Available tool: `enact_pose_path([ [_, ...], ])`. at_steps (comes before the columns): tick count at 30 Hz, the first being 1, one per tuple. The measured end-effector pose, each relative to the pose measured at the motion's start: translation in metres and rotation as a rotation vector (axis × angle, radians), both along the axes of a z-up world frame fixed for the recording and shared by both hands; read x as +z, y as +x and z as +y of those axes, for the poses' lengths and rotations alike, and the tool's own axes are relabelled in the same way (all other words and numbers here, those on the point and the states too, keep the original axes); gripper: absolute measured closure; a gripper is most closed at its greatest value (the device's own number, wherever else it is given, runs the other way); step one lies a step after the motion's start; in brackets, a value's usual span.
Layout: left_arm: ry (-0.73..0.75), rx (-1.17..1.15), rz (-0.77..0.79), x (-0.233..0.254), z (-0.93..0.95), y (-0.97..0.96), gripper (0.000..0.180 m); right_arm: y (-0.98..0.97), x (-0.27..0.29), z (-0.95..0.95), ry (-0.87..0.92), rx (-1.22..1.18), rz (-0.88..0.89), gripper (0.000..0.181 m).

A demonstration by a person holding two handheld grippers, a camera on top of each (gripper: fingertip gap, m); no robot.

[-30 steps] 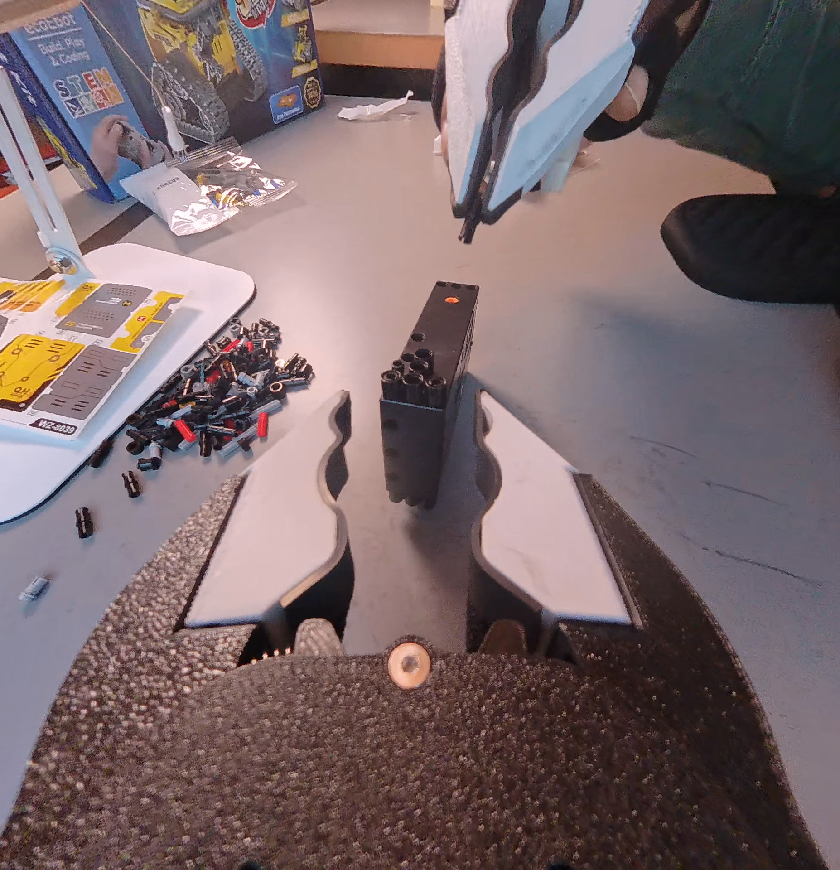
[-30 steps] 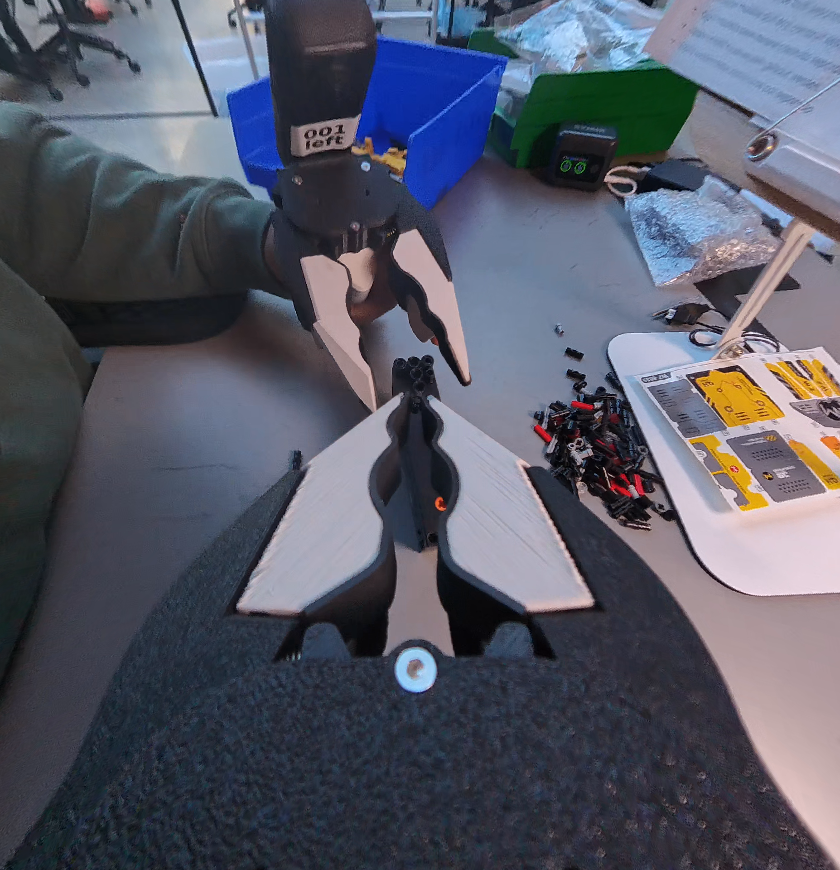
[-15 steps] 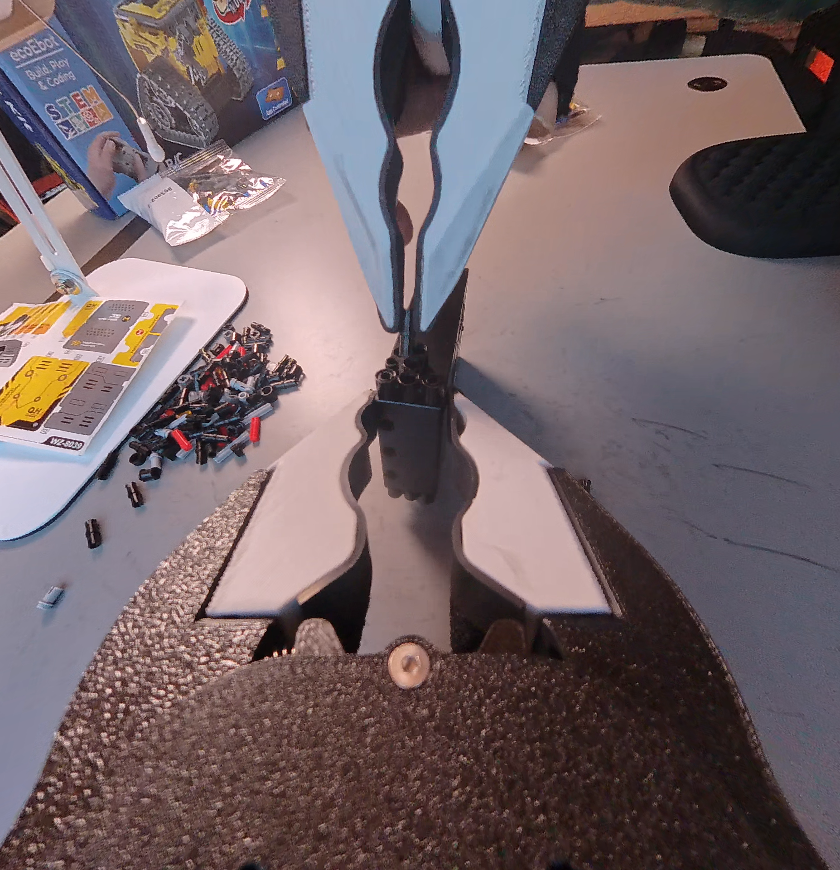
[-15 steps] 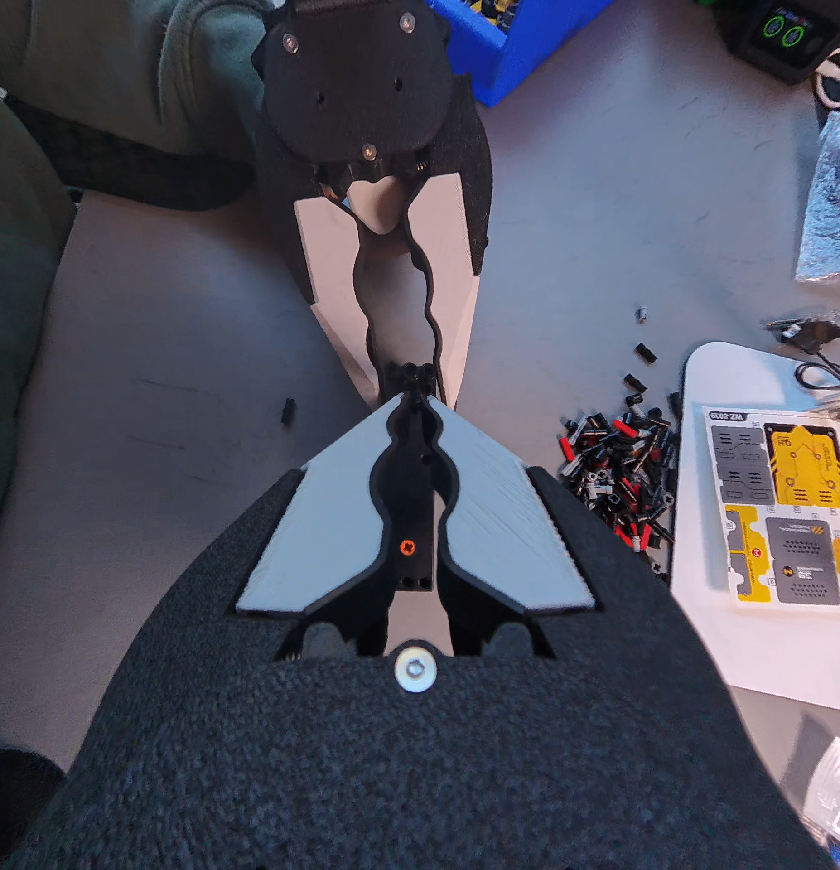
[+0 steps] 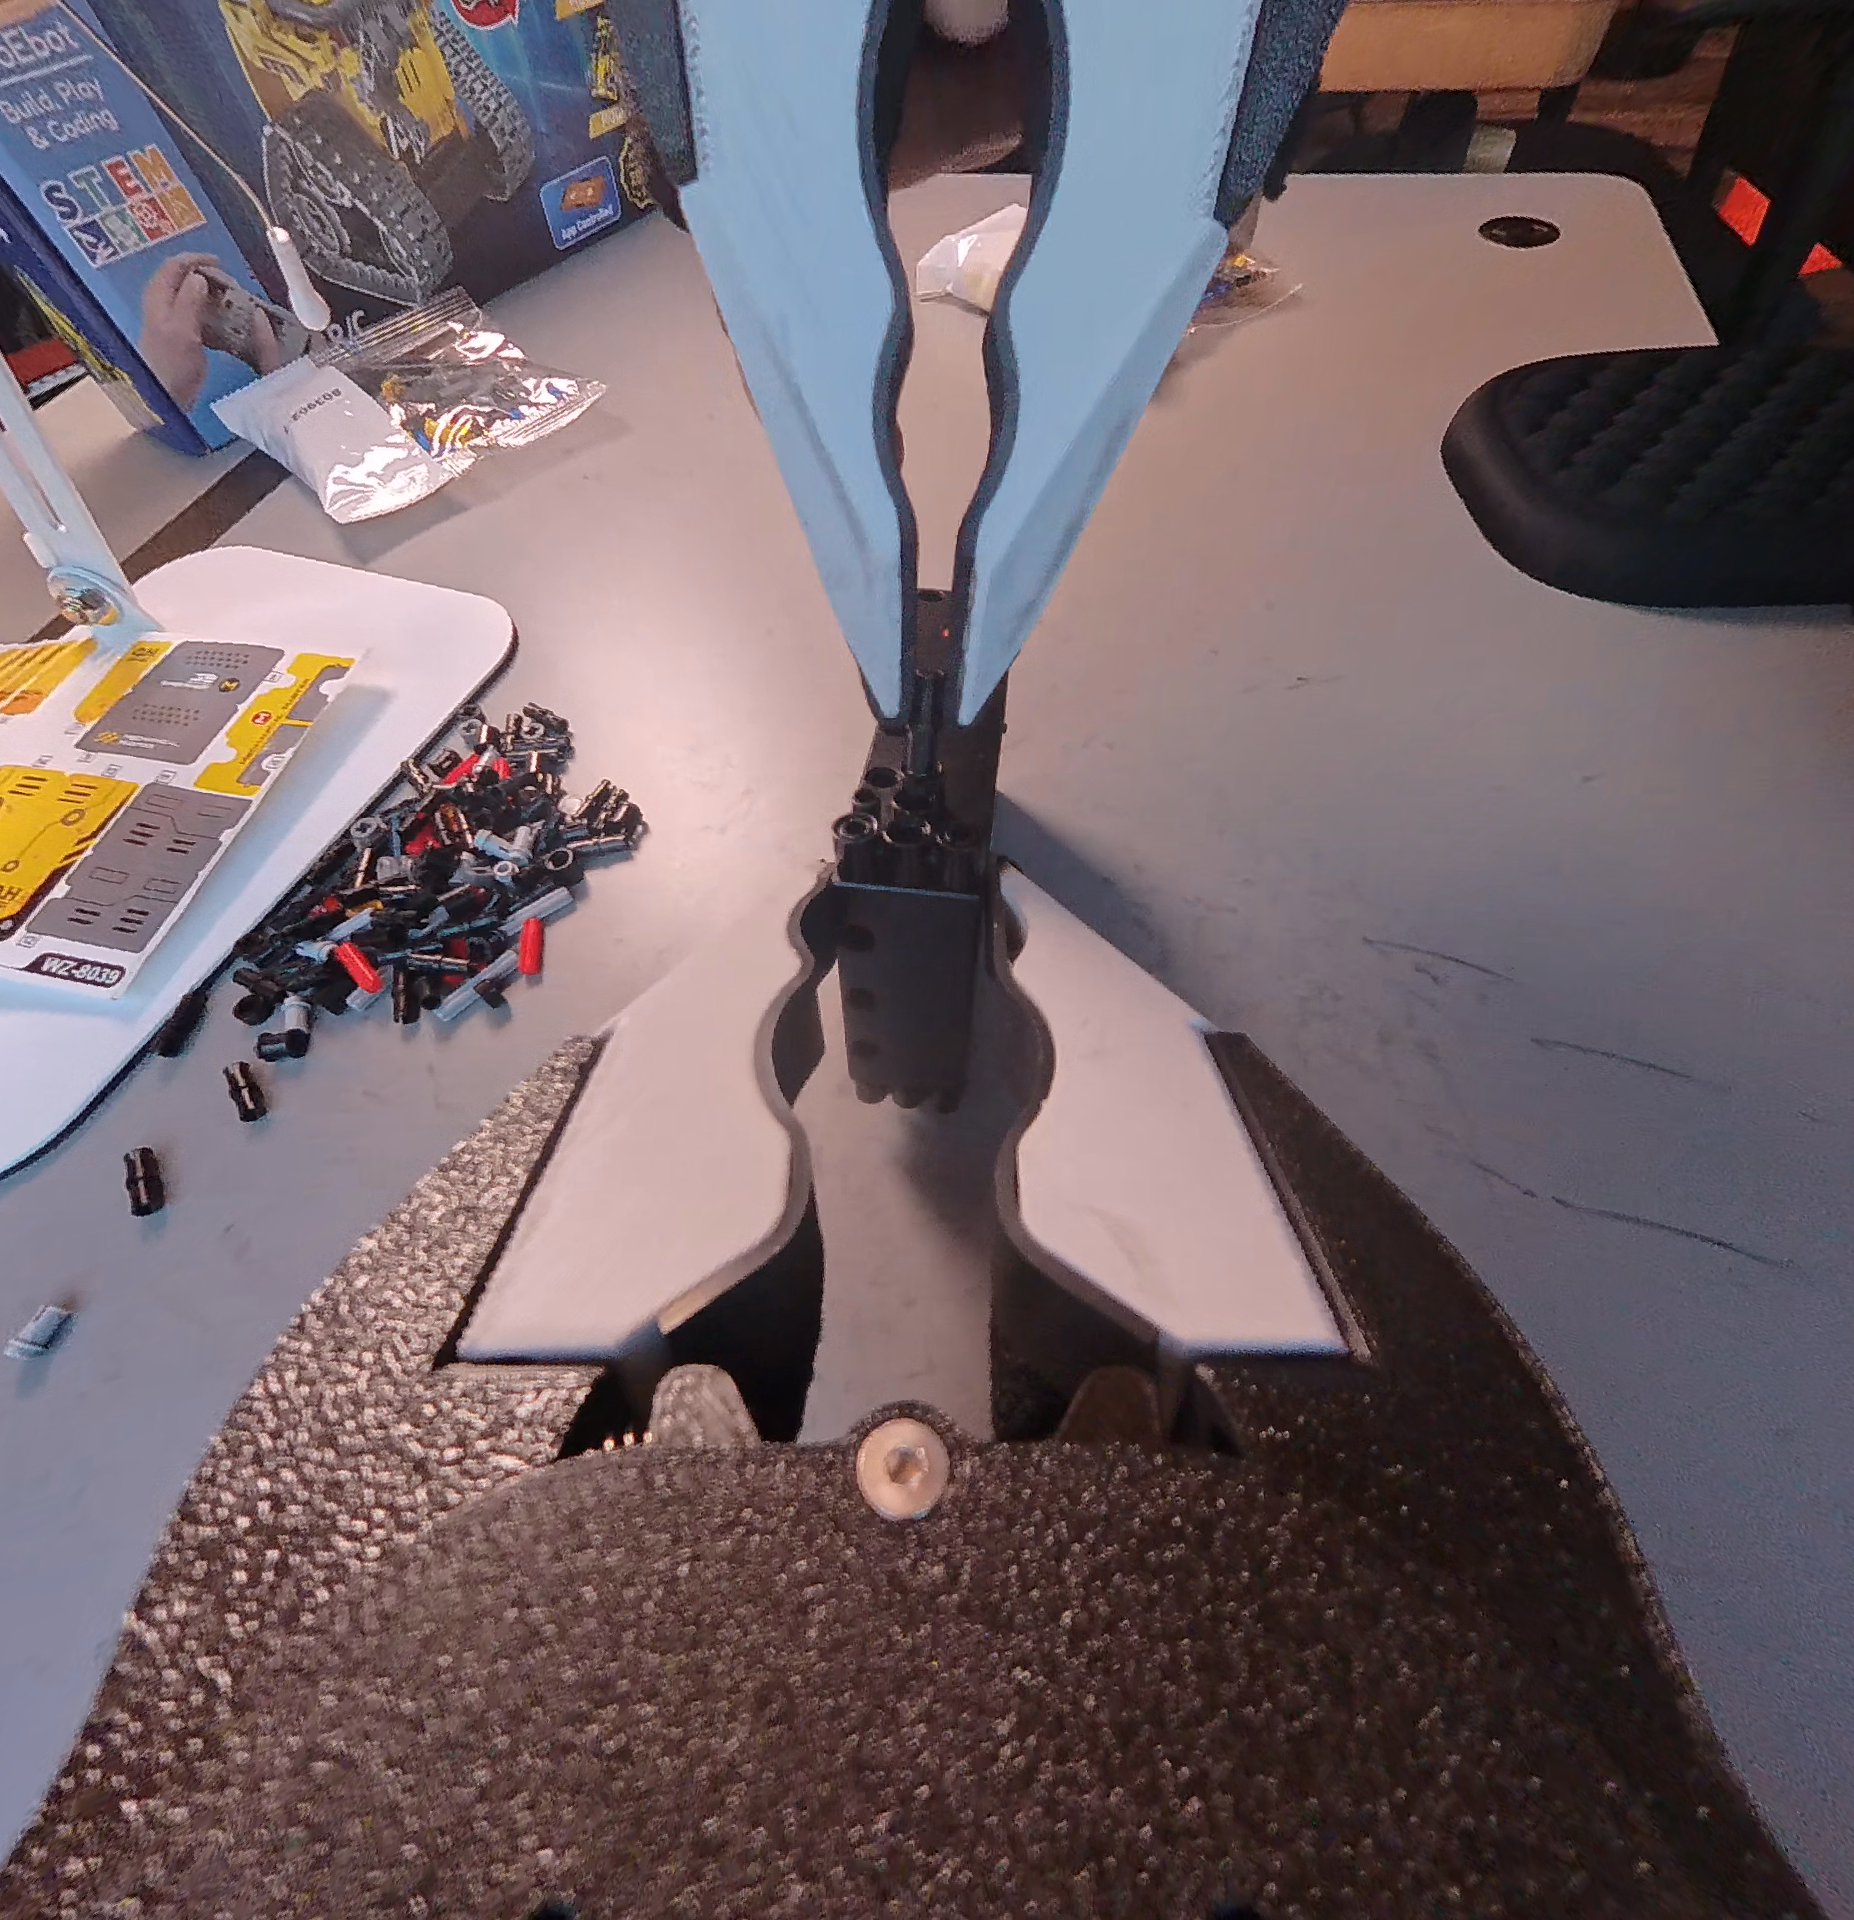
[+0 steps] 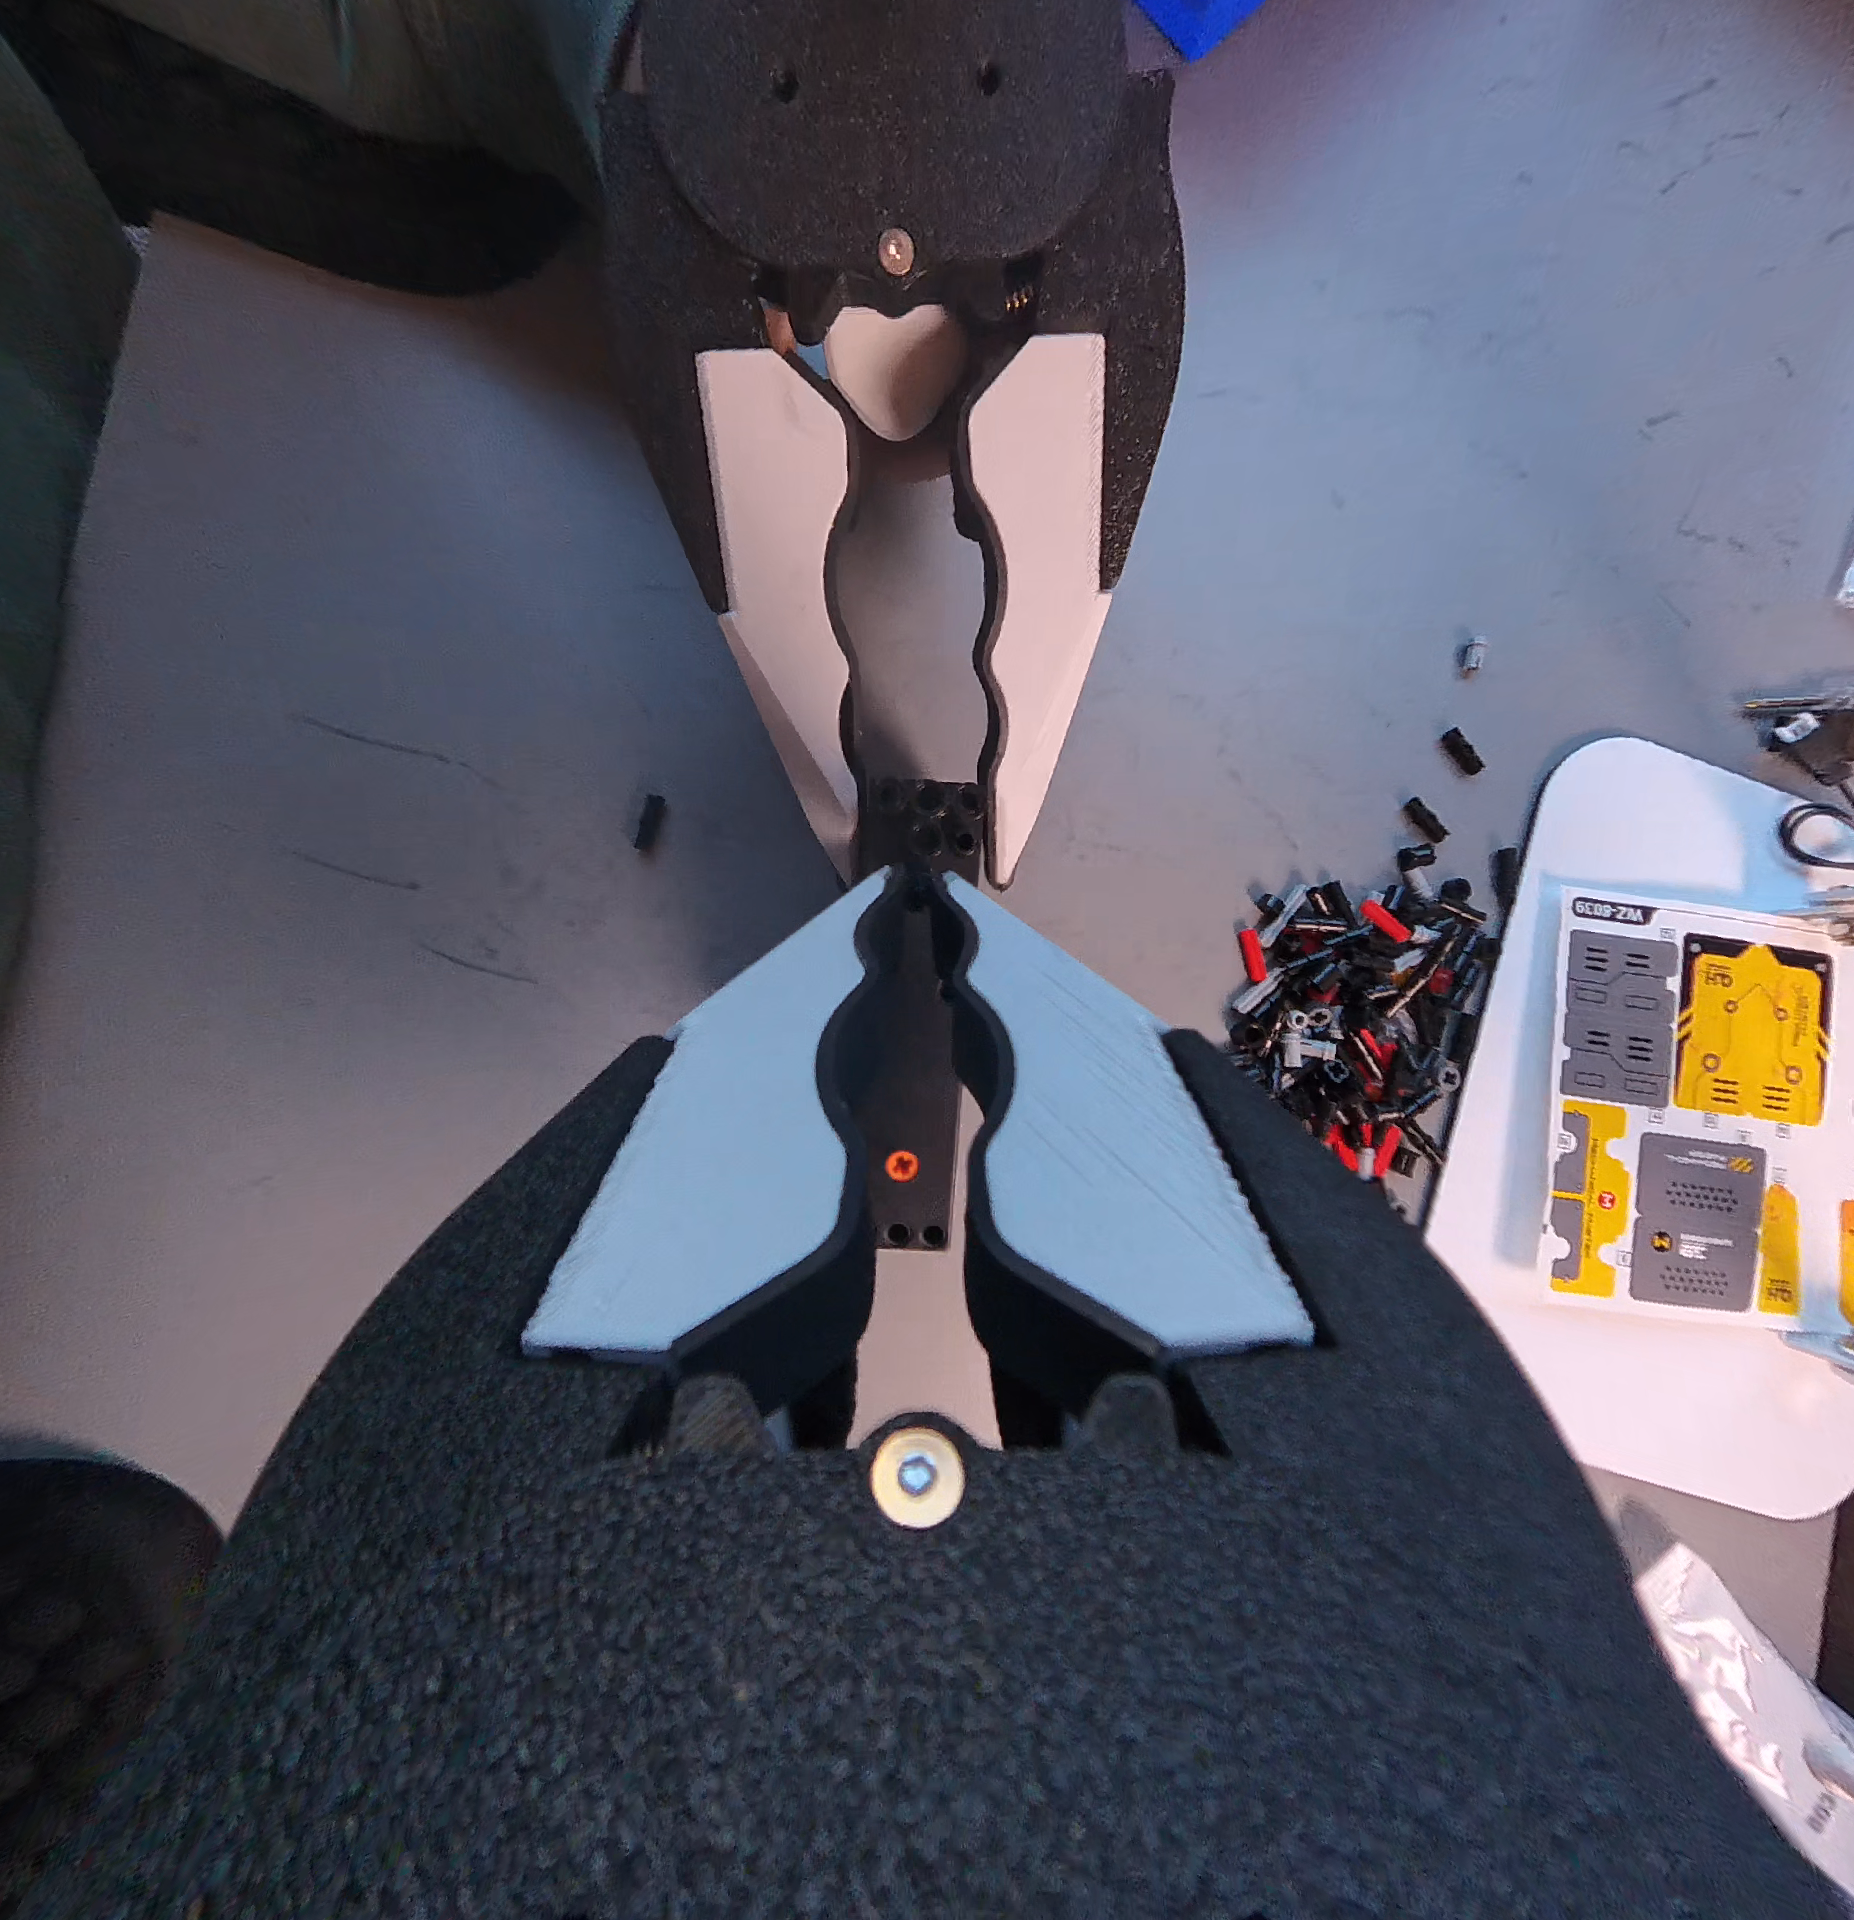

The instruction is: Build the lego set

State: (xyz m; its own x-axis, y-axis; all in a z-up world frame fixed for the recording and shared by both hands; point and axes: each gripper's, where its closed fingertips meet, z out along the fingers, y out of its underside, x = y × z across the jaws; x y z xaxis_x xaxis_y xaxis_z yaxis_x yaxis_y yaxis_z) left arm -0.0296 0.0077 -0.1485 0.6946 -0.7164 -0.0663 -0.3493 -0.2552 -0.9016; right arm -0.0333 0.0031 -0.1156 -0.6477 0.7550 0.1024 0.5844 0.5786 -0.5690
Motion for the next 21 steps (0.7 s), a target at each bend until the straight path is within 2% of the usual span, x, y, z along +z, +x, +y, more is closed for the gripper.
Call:
enact_pose_path([
  [11,-0.037,0.015,-0.039,0.0006,0.0017,-0.0007,0.155,-0.0008,-0.0030,0.0043,0.169,0.114,-0.186,0.179],
  [21,-0.048,0.014,-0.037,0.0004,0.0005,0.0000,0.155,0.0001,-0.0032,0.0023,0.191,0.221,-0.341,0.179],
])
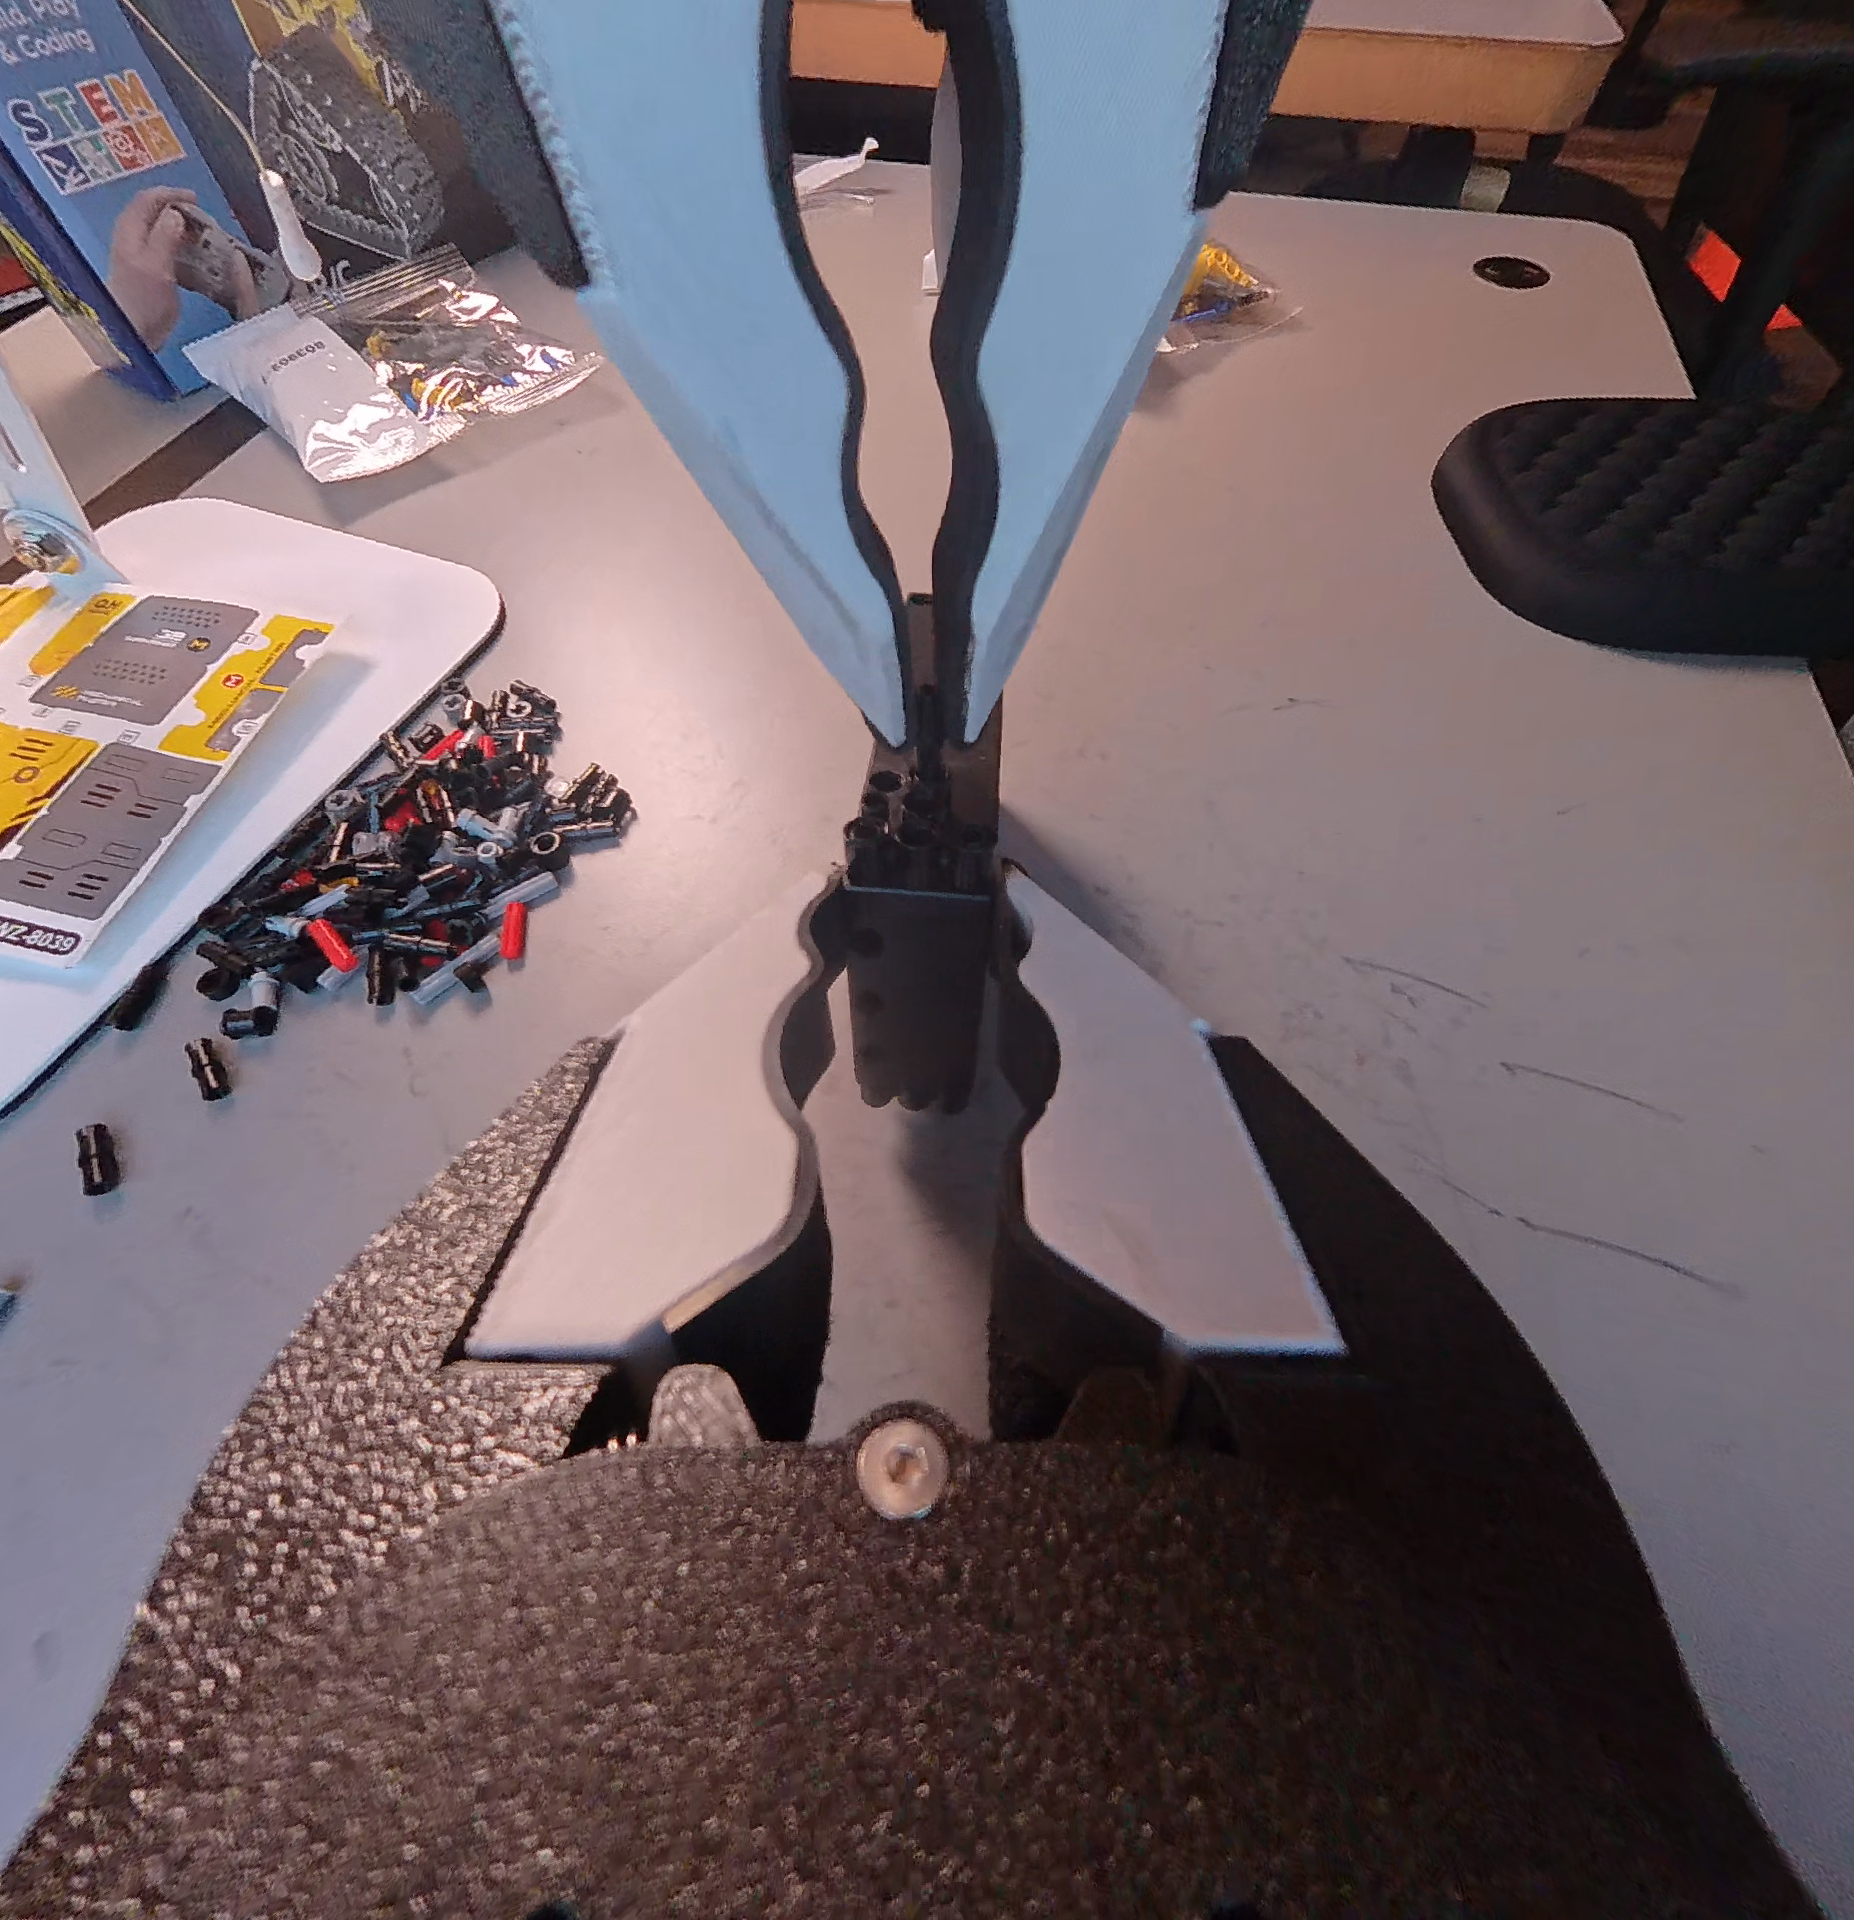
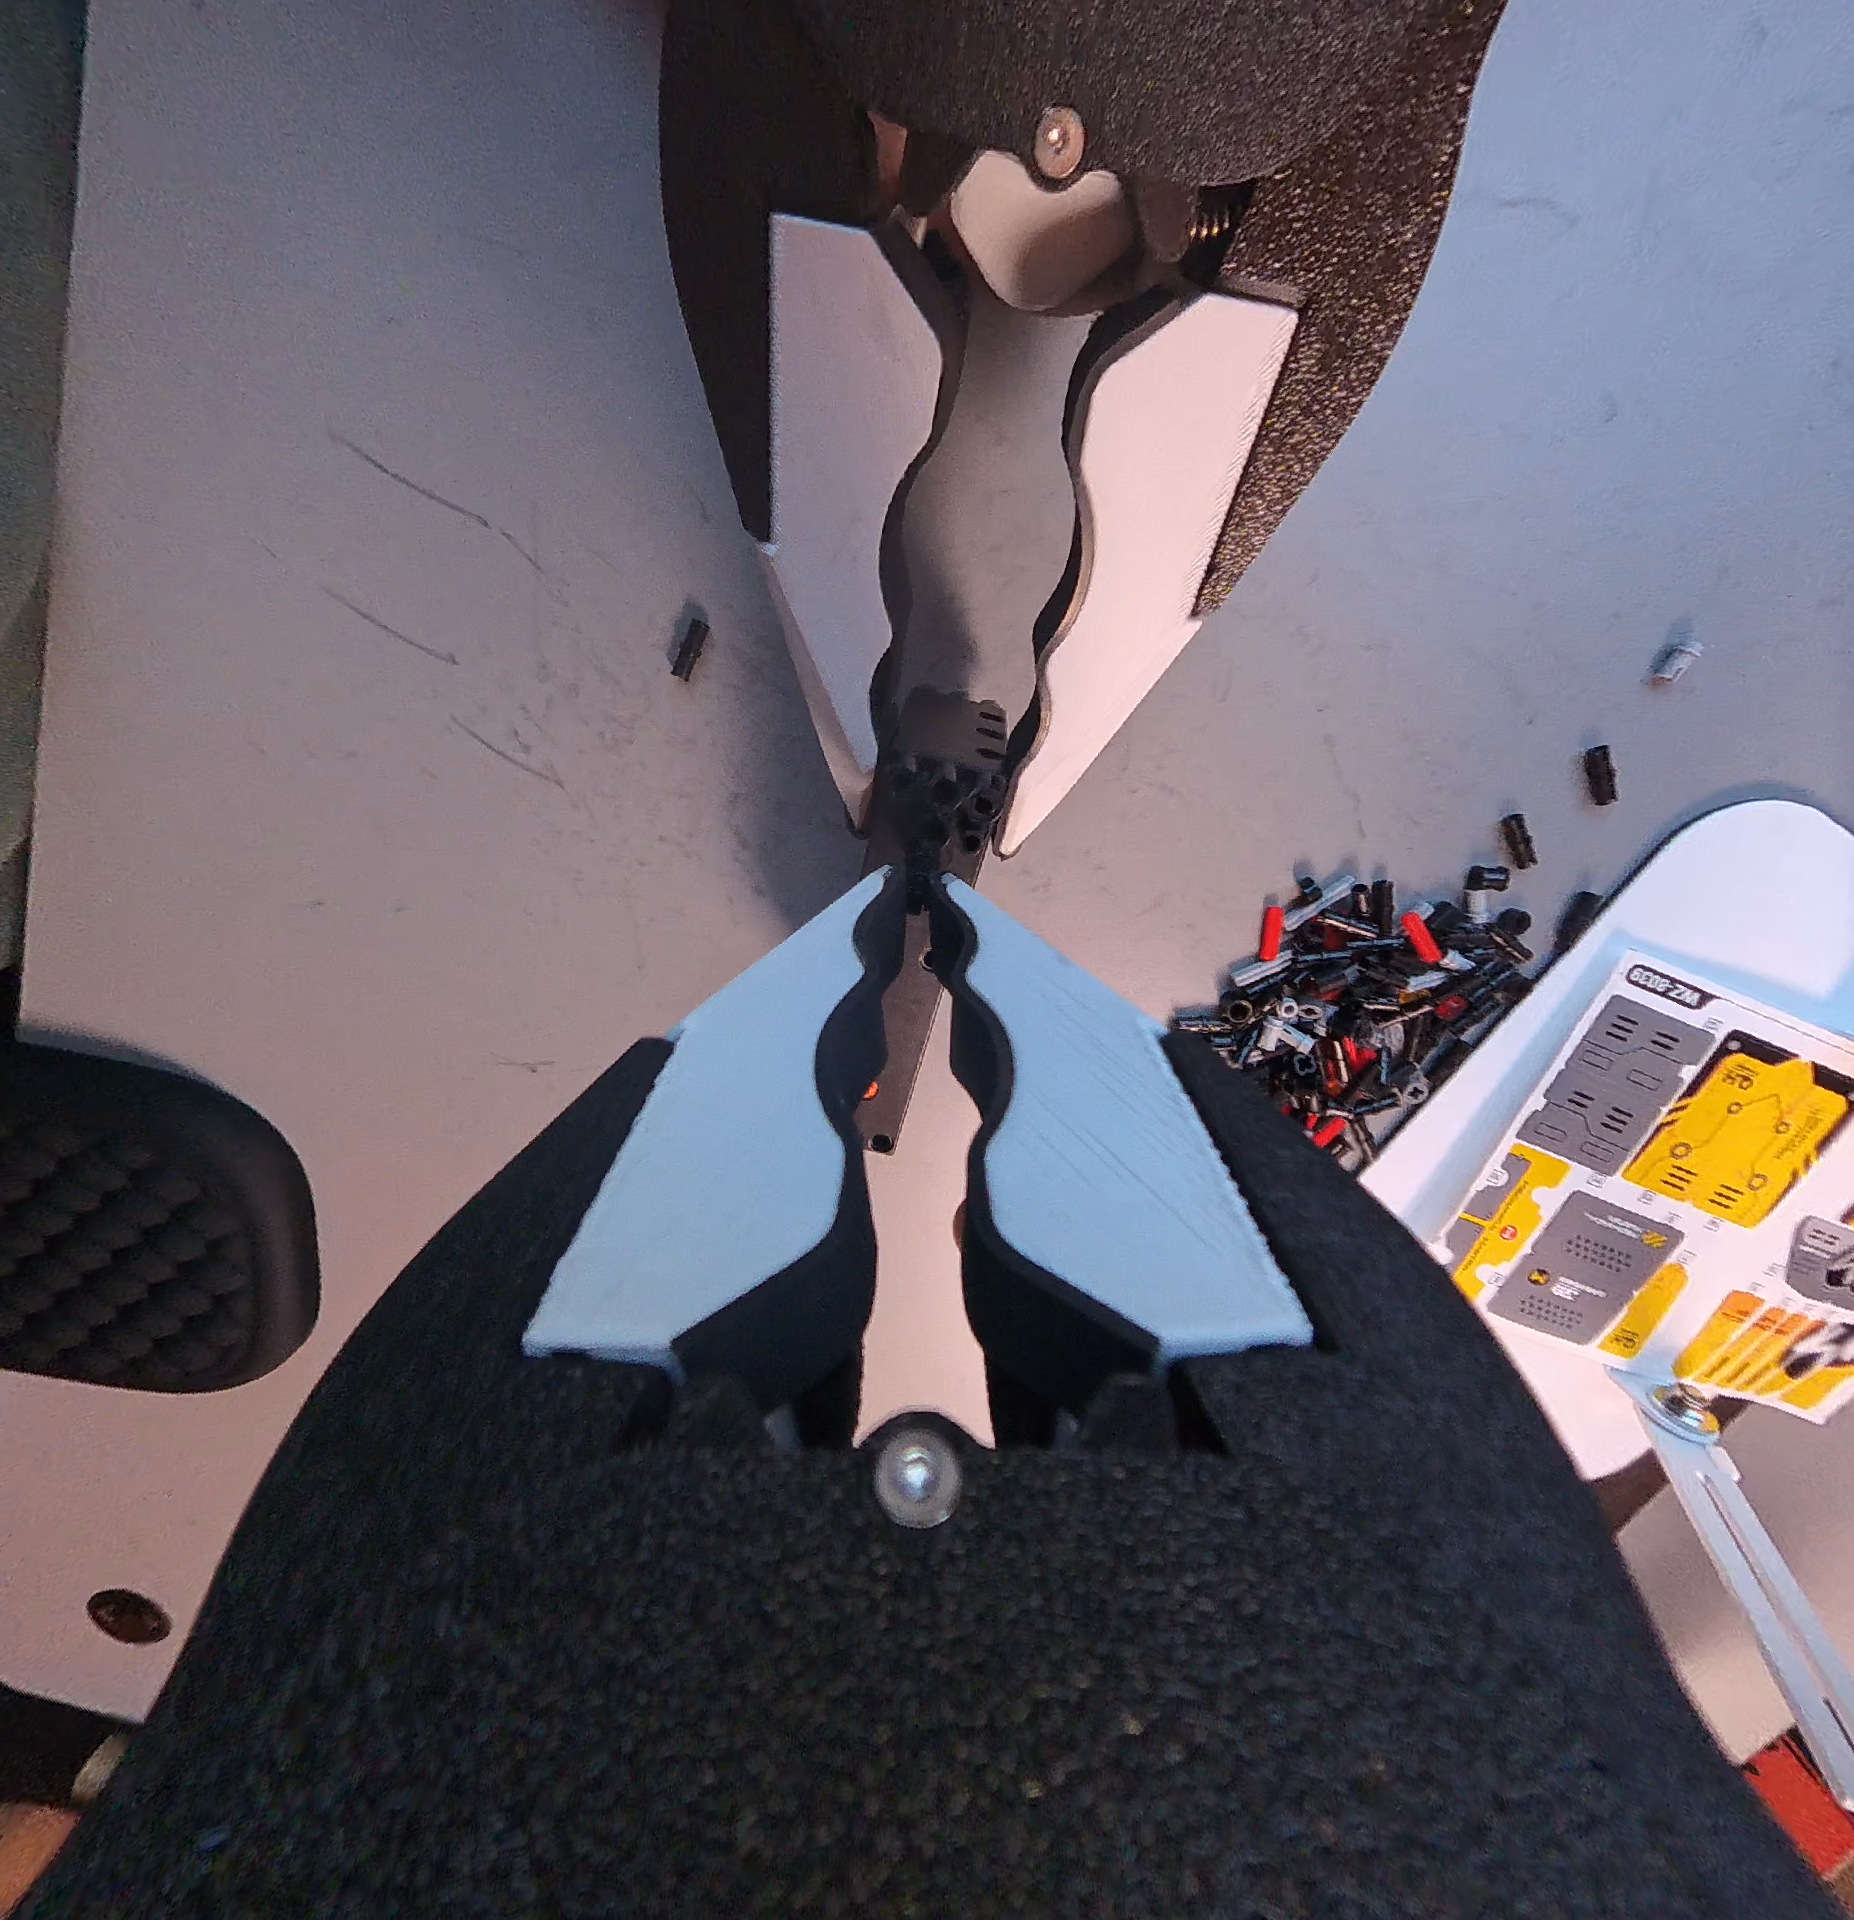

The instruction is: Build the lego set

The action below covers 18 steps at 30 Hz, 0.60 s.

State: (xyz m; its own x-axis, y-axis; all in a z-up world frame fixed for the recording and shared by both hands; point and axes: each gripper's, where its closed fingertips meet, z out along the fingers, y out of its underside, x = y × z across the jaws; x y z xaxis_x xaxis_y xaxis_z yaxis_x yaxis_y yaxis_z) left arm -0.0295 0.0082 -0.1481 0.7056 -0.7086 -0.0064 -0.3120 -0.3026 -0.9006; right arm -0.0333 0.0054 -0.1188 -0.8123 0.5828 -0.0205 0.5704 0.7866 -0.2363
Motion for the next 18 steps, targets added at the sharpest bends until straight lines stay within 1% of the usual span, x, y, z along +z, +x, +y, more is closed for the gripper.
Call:
enact_pose_path([
  [3,-0.012,0.000,-0.012,-0.0001,0.0002,-0.0004,0.155,0.0001,-0.0002,0.0010,0.010,0.009,-0.039,0.179],
  [7,-0.026,0.009,-0.026,0.0000,0.0004,-0.0032,0.155,-0.0040,-0.0002,0.0024,0.088,0.048,-0.040,0.179],
  [14,-0.039,0.011,-0.041,0.0010,0.0010,-0.0034,0.155,-0.0053,-0.0020,0.0024,0.124,0.076,-0.054,0.179],
  [18,-0.043,0.013,-0.033,0.0003,-0.0009,-0.0039,0.155,-0.0049,-0.0064,0.0004,0.073,0.045,-0.050,0.179],
])
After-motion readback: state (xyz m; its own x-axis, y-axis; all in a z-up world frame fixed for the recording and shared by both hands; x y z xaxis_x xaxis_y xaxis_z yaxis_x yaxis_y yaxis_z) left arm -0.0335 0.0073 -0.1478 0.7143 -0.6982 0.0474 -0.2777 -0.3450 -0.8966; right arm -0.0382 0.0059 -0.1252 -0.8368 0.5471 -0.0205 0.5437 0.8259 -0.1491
